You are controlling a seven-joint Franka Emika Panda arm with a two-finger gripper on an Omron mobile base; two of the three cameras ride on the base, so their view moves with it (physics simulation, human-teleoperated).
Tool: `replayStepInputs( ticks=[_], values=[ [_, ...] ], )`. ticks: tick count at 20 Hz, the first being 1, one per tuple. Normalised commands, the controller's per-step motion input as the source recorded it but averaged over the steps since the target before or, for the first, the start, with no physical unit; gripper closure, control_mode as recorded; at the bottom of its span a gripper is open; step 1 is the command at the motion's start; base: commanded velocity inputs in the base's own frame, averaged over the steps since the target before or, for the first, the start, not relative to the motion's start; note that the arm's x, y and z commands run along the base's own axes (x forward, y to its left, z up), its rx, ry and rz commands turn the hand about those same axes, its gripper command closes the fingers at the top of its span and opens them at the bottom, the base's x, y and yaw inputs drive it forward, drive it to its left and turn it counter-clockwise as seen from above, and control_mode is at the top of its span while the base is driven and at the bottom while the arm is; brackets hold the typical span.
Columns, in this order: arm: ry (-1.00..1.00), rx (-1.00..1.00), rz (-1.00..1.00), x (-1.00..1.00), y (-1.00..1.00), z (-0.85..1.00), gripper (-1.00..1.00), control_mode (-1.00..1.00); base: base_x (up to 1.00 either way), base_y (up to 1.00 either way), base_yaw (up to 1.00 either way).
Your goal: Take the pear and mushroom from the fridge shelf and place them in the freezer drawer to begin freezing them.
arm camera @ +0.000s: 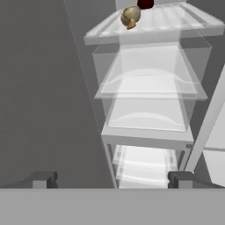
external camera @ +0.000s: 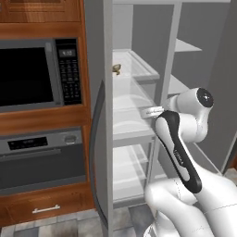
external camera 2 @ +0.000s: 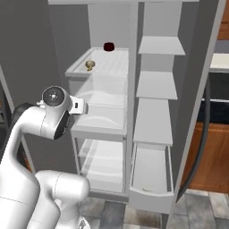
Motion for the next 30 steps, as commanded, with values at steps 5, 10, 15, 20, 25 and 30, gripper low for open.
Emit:
replayStepInputs(
  ticks=[5,10,15,20,25,30],
  values=[
    [0.00,0.00,0.00,0.00,0.00,0.00,-1.00,1.00,0.79,0.28,0.00],
    [0.00,0.00,0.00,0.00,0.00,0.00,-1.00,1.00,0.56,0.05,0.00],
    [0.00,0.00,0.00,0.00,0.00,0.00,-1.00,1.00,0.89,0.12,-0.02],
    [0.00,0.00,0.00,0.00,0.00,0.00,-1.00,1.00,0.47,-0.01,-0.02],
    [0.00,0.00,0.00,0.00,0.00,0.00,-1.00,1.00,0.12,-0.22,-0.01],
    [0.00,0.00,0.00,0.00,0.00,0.00,-1.00,1.00,0.53,0.09,-0.02]
  ],
)
